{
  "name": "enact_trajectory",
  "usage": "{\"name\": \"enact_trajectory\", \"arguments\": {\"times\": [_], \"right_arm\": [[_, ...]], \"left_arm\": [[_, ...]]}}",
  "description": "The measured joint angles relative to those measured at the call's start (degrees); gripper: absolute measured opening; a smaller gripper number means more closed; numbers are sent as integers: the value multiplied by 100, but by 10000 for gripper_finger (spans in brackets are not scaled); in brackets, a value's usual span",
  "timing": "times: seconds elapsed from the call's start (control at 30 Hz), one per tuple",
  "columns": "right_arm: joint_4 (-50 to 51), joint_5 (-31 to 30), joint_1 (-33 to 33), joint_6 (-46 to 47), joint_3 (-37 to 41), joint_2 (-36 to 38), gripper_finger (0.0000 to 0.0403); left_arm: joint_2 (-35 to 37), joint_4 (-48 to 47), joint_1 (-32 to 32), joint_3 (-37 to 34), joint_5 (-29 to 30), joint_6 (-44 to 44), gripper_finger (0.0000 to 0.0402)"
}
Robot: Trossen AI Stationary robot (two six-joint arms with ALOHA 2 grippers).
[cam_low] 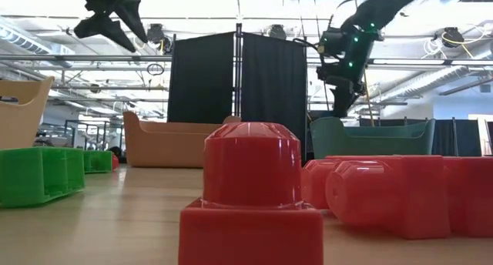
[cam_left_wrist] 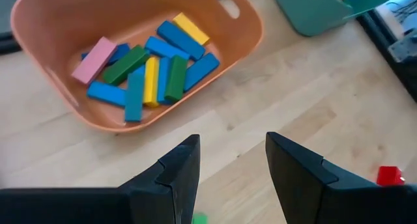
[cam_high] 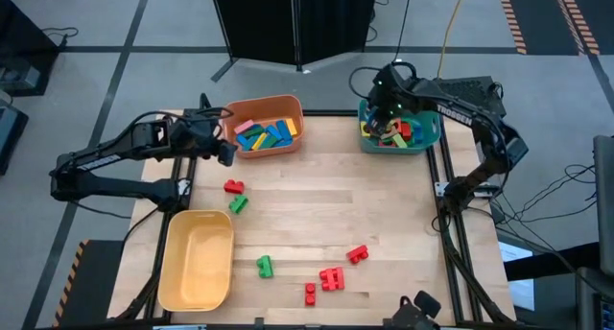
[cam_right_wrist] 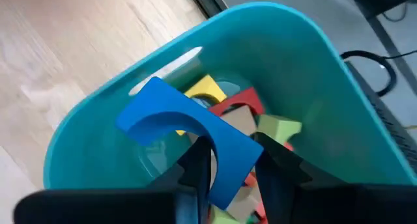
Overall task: Sort blocks by size
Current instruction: Put the blue arch block into the blue bin
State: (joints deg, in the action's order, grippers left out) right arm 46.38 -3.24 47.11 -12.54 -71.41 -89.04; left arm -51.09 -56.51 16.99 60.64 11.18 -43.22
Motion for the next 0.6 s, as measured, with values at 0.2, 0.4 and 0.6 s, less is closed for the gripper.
{"name": "enact_trajectory", "arguments": {"times": [0.2,0.4,0.6], "right_arm": [[-444,104,98,57,582,64,84],[-883,102,236,117,1010,62,85],[-1183,-6,433,388,1156,57,103]], "left_arm": [[-36,-130,35,0,53,-136,171],[-219,-266,32,0,94,-140,171],[-517,-509,28,0,254,-96,171]]}}
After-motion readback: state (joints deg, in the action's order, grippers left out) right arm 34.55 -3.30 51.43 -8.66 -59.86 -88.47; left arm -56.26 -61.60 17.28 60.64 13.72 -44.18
